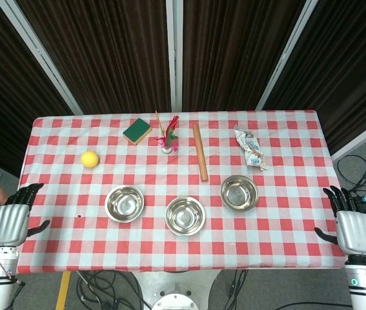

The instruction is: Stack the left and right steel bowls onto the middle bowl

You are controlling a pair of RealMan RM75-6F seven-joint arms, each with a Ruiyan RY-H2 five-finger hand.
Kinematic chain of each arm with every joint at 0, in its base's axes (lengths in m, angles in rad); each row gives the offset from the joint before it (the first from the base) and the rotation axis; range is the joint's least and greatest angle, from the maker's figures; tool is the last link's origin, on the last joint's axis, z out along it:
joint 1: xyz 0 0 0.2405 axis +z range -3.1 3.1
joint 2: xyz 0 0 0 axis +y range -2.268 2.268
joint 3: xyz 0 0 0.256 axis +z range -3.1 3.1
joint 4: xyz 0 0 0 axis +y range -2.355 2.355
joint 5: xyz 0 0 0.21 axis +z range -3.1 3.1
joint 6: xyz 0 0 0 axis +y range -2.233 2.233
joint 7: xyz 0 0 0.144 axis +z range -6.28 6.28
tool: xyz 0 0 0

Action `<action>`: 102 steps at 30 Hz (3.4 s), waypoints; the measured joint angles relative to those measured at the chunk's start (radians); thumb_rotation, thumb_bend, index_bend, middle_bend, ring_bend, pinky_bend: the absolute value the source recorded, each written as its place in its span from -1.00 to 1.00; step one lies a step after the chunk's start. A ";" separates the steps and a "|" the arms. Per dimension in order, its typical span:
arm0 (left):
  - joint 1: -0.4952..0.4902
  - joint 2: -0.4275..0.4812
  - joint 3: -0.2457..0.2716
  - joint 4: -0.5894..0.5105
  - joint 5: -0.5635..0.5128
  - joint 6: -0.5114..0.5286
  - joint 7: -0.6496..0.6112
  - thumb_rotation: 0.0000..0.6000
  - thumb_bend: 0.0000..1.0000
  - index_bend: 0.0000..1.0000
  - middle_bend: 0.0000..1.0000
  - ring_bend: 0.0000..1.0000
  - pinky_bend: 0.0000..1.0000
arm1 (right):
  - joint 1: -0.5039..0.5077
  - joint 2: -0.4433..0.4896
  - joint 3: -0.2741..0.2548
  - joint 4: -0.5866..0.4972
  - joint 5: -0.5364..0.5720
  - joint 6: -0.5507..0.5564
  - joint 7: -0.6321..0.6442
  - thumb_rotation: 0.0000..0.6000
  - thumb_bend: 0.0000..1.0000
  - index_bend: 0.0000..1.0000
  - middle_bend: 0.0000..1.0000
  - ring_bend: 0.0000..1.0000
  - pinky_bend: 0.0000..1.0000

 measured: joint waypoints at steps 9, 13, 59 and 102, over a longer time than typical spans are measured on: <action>0.001 0.004 -0.001 -0.010 -0.001 0.003 0.004 1.00 -0.71 -0.61 -0.44 -0.58 -0.35 | 0.001 0.005 0.000 -0.009 -0.001 -0.001 -0.004 1.00 -0.93 -0.76 -0.76 -0.86 -0.63; -0.003 0.010 -0.004 -0.015 -0.001 -0.001 0.007 1.00 -0.71 -0.61 -0.44 -0.58 -0.35 | 0.007 0.003 -0.002 -0.011 -0.007 -0.008 -0.015 1.00 -0.93 -0.75 -0.67 -0.77 -0.55; 0.012 0.021 -0.002 0.042 -0.005 0.001 -0.082 1.00 -0.71 -0.60 -0.44 -0.58 -0.35 | 0.378 -0.293 0.004 0.163 0.018 -0.388 -0.352 1.00 -0.76 -0.36 -0.35 -0.22 0.07; 0.002 0.029 -0.002 0.073 -0.017 -0.035 -0.125 1.00 -0.71 -0.61 -0.44 -0.58 -0.35 | 0.497 -0.464 -0.003 0.376 0.099 -0.491 -0.355 1.00 -0.56 0.30 0.11 0.02 0.10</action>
